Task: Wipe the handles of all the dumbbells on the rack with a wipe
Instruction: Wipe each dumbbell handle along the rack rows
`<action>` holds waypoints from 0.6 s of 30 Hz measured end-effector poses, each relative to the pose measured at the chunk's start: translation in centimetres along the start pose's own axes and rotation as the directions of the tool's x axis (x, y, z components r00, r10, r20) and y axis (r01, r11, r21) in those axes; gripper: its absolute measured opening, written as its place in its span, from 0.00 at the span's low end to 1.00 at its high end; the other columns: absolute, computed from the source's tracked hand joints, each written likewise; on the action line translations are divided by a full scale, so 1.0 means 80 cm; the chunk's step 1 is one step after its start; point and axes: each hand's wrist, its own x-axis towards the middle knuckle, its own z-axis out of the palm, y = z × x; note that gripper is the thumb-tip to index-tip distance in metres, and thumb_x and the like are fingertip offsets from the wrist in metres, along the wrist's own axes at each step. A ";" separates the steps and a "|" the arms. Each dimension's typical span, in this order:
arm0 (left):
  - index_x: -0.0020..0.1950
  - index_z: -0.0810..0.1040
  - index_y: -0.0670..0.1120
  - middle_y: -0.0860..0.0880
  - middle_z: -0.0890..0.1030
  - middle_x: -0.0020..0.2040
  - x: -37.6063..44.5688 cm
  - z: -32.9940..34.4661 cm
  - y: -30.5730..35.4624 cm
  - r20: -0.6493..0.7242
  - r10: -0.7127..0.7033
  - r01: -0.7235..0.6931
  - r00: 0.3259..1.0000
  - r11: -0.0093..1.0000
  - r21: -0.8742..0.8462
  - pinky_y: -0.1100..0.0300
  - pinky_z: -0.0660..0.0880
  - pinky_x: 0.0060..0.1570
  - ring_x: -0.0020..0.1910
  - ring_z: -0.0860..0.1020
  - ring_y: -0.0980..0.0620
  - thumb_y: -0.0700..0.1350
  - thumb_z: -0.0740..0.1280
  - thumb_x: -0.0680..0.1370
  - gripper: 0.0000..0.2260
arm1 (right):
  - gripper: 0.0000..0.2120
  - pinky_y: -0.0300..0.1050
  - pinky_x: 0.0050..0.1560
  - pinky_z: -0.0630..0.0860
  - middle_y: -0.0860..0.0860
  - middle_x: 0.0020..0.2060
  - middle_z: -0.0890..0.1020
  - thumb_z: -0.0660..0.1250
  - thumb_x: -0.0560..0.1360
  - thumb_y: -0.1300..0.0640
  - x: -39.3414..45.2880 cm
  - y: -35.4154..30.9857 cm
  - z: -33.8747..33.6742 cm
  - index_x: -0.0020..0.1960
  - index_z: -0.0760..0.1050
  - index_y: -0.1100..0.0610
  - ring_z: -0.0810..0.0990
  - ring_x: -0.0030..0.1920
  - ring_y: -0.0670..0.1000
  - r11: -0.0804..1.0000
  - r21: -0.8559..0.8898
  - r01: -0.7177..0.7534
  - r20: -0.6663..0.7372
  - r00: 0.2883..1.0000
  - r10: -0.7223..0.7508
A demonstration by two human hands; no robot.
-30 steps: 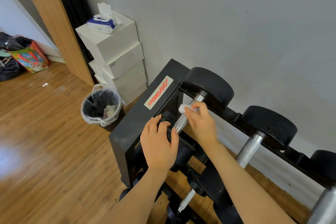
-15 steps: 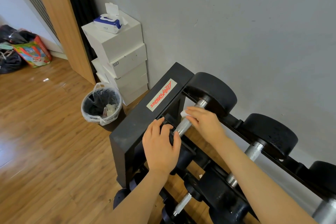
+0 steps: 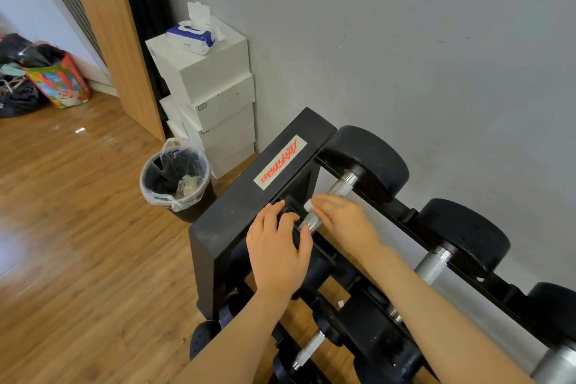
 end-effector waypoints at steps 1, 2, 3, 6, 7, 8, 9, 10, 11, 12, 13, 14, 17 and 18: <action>0.53 0.82 0.50 0.51 0.78 0.63 0.000 0.000 0.000 0.001 0.000 0.000 1.000 1.000 0.002 0.55 0.61 0.65 0.67 0.72 0.49 0.55 0.57 0.77 0.17 | 0.12 0.48 0.60 0.76 0.56 0.58 0.81 0.67 0.77 0.62 -0.001 0.006 -0.001 0.60 0.79 0.61 0.80 0.58 0.54 1.000 -0.009 0.000 -0.026 1.000 -0.001; 0.53 0.82 0.50 0.51 0.78 0.63 0.000 0.000 -0.001 0.002 0.001 -0.001 1.000 1.000 0.005 0.55 0.61 0.65 0.67 0.72 0.49 0.56 0.57 0.77 0.17 | 0.13 0.51 0.58 0.78 0.56 0.58 0.81 0.69 0.75 0.63 -0.001 0.013 0.000 0.59 0.79 0.61 0.81 0.57 0.55 1.000 -0.012 -0.023 -0.082 0.996 0.022; 0.53 0.82 0.50 0.51 0.78 0.63 0.000 0.000 -0.001 0.005 0.000 0.000 1.000 1.000 0.009 0.55 0.61 0.66 0.67 0.72 0.49 0.56 0.57 0.77 0.17 | 0.13 0.51 0.55 0.79 0.57 0.58 0.80 0.70 0.74 0.63 -0.002 0.018 0.002 0.59 0.79 0.61 0.81 0.56 0.54 0.997 0.012 -0.074 -0.145 0.987 0.075; 0.53 0.82 0.51 0.51 0.78 0.64 0.000 0.001 -0.001 0.012 -0.008 0.008 1.000 1.000 0.005 0.53 0.63 0.66 0.67 0.71 0.49 0.56 0.57 0.77 0.18 | 0.11 0.41 0.46 0.80 0.55 0.60 0.74 0.67 0.77 0.58 -0.007 0.013 0.009 0.58 0.78 0.58 0.78 0.49 0.47 0.959 0.168 -0.227 -0.273 0.924 0.266; 0.53 0.82 0.51 0.51 0.78 0.64 0.000 0.001 -0.001 0.015 -0.010 0.010 1.000 1.000 0.004 0.51 0.64 0.66 0.67 0.71 0.49 0.56 0.56 0.77 0.18 | 0.11 0.40 0.43 0.80 0.54 0.58 0.73 0.67 0.77 0.57 -0.010 0.009 0.014 0.58 0.77 0.57 0.77 0.46 0.46 0.953 0.179 -0.243 -0.306 0.907 0.289; 0.53 0.82 0.51 0.51 0.78 0.64 0.000 0.001 -0.001 0.017 -0.011 0.011 1.000 1.000 0.006 0.51 0.65 0.66 0.67 0.71 0.49 0.56 0.56 0.77 0.18 | 0.12 0.40 0.39 0.80 0.54 0.55 0.73 0.67 0.77 0.56 -0.013 0.007 0.019 0.59 0.78 0.57 0.76 0.43 0.46 0.956 0.158 -0.249 -0.332 0.898 0.289; 0.53 0.82 0.51 0.51 0.78 0.64 0.000 0.001 -0.001 0.017 -0.010 0.010 1.000 1.000 0.011 0.51 0.65 0.66 0.67 0.71 0.49 0.57 0.56 0.77 0.18 | 0.12 0.41 0.35 0.79 0.54 0.53 0.73 0.67 0.76 0.56 -0.016 0.005 0.023 0.59 0.78 0.56 0.76 0.41 0.46 0.961 0.134 -0.244 -0.357 0.892 0.276; 0.53 0.82 0.51 0.51 0.78 0.64 0.001 0.002 -0.001 0.018 -0.011 0.011 1.000 1.000 0.016 0.51 0.64 0.66 0.67 0.71 0.49 0.57 0.56 0.77 0.18 | 0.12 0.41 0.33 0.79 0.54 0.51 0.74 0.67 0.76 0.56 -0.019 0.003 0.025 0.59 0.79 0.57 0.75 0.40 0.46 0.962 0.120 -0.244 -0.372 0.888 0.271; 0.53 0.82 0.51 0.51 0.78 0.64 0.001 0.002 -0.002 0.020 -0.012 0.012 1.000 1.000 0.021 0.52 0.64 0.66 0.67 0.71 0.49 0.57 0.56 0.77 0.18 | 0.12 0.42 0.32 0.78 0.54 0.50 0.75 0.68 0.76 0.57 -0.020 0.003 0.026 0.59 0.79 0.57 0.76 0.39 0.47 0.961 0.113 -0.252 -0.381 0.882 0.276; 0.53 0.82 0.51 0.51 0.78 0.64 0.001 0.003 -0.002 0.023 -0.012 0.011 1.000 1.000 0.023 0.52 0.64 0.66 0.68 0.71 0.49 0.57 0.56 0.77 0.18 | 0.12 0.42 0.33 0.78 0.54 0.49 0.76 0.69 0.75 0.58 -0.020 0.003 0.025 0.58 0.80 0.58 0.76 0.40 0.48 0.961 0.107 -0.256 -0.389 0.878 0.278; 0.53 0.82 0.51 0.51 0.78 0.64 0.001 0.003 -0.002 0.023 -0.009 0.008 1.000 1.000 0.022 0.52 0.64 0.66 0.68 0.71 0.50 0.57 0.56 0.77 0.18 | 0.12 0.42 0.34 0.77 0.54 0.48 0.77 0.71 0.74 0.59 -0.019 0.003 0.024 0.57 0.80 0.58 0.76 0.42 0.49 0.961 0.100 -0.257 -0.402 0.873 0.276; 0.53 0.82 0.51 0.51 0.78 0.63 0.001 0.003 -0.003 0.021 -0.004 0.004 1.000 1.000 0.020 0.52 0.65 0.66 0.68 0.71 0.49 0.57 0.56 0.77 0.18 | 0.12 0.42 0.36 0.77 0.54 0.48 0.77 0.71 0.74 0.59 -0.017 0.003 0.022 0.57 0.81 0.57 0.75 0.44 0.50 0.960 0.104 -0.261 -0.416 0.865 0.281; 0.53 0.82 0.50 0.51 0.78 0.63 0.001 0.003 -0.002 0.010 0.002 -0.002 1.000 1.000 0.008 0.51 0.65 0.65 0.67 0.71 0.49 0.56 0.56 0.77 0.18 | 0.11 0.42 0.44 0.79 0.51 0.50 0.76 0.69 0.75 0.59 -0.013 -0.003 0.023 0.57 0.80 0.58 0.74 0.50 0.47 0.918 0.278 -0.283 -0.424 0.821 0.382; 0.52 0.82 0.50 0.51 0.78 0.63 0.001 0.003 -0.002 0.006 0.005 -0.005 1.000 1.000 0.004 0.50 0.66 0.65 0.67 0.71 0.49 0.56 0.56 0.77 0.18 | 0.11 0.42 0.45 0.80 0.50 0.50 0.75 0.68 0.76 0.59 -0.014 -0.006 0.025 0.57 0.80 0.58 0.74 0.50 0.46 0.901 0.327 -0.285 -0.420 0.811 0.408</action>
